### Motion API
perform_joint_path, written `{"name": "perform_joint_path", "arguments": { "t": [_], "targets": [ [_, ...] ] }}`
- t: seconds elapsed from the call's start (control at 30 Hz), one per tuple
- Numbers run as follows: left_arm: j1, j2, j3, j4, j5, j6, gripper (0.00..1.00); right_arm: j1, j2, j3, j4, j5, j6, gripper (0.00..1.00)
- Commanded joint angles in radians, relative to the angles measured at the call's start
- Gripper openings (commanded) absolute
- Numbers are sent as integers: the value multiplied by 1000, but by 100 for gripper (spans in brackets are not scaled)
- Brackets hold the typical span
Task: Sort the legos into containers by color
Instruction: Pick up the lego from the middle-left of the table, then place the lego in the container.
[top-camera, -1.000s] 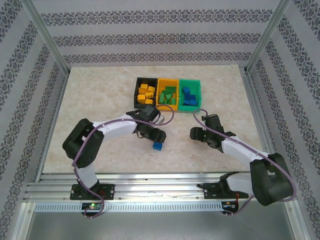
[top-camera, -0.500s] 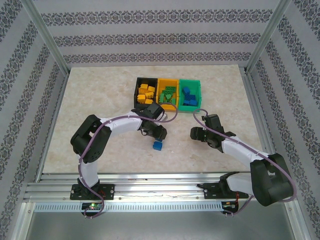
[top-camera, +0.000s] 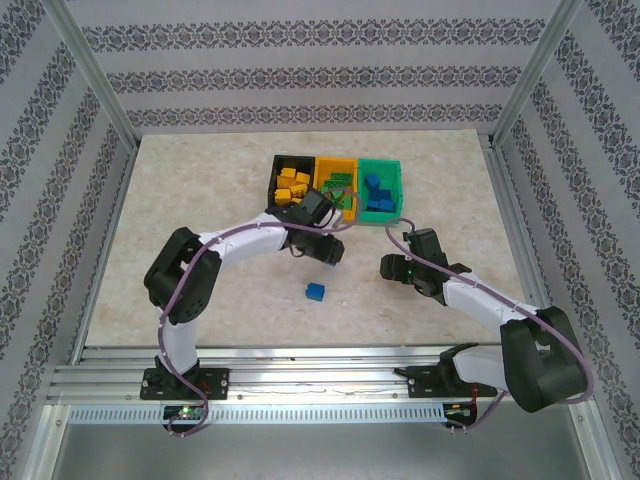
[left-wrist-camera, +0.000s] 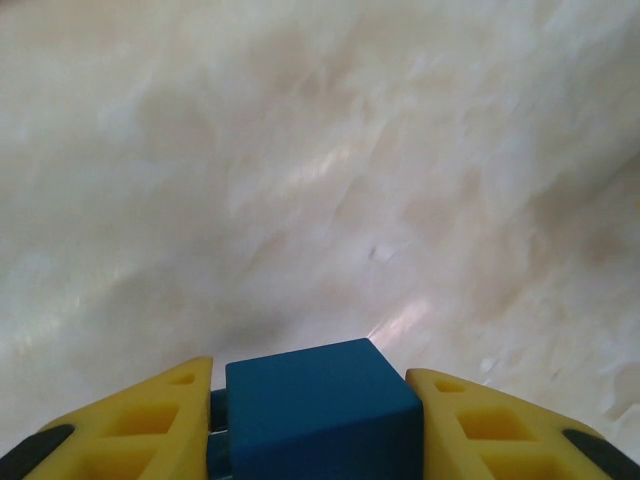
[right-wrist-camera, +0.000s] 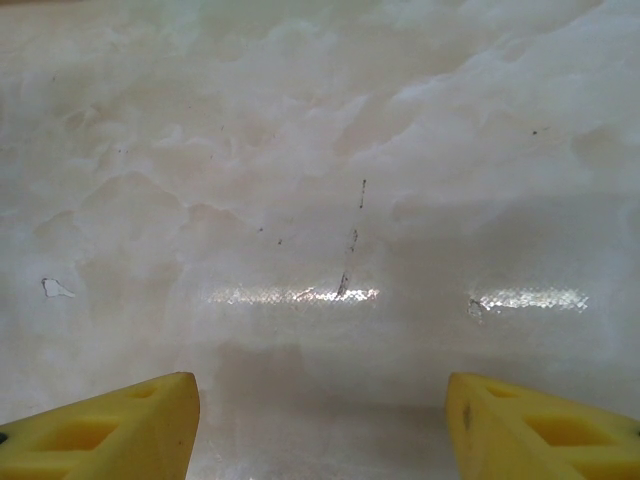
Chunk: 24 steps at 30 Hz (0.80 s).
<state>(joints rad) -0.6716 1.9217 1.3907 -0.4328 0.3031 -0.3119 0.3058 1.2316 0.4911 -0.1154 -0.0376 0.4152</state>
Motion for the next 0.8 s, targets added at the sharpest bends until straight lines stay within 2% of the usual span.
{"name": "perform_joint_path", "arguments": {
  "t": [0.0,0.2,0.67,0.77],
  "targets": [
    [37,29,96,13,0,-13,34,11,-1,23,-13,19,-12,67],
    [88,80,227,19,59,-44,34,12,-28,9,-6,27,-11,67],
    [158,121,445,-11,37,-47,35,13,-33,7,-6,20,-14,67],
    [157,158,505,-5,77,-68,36,12,-41,3,-1,23,-13,66]
  ]
}}
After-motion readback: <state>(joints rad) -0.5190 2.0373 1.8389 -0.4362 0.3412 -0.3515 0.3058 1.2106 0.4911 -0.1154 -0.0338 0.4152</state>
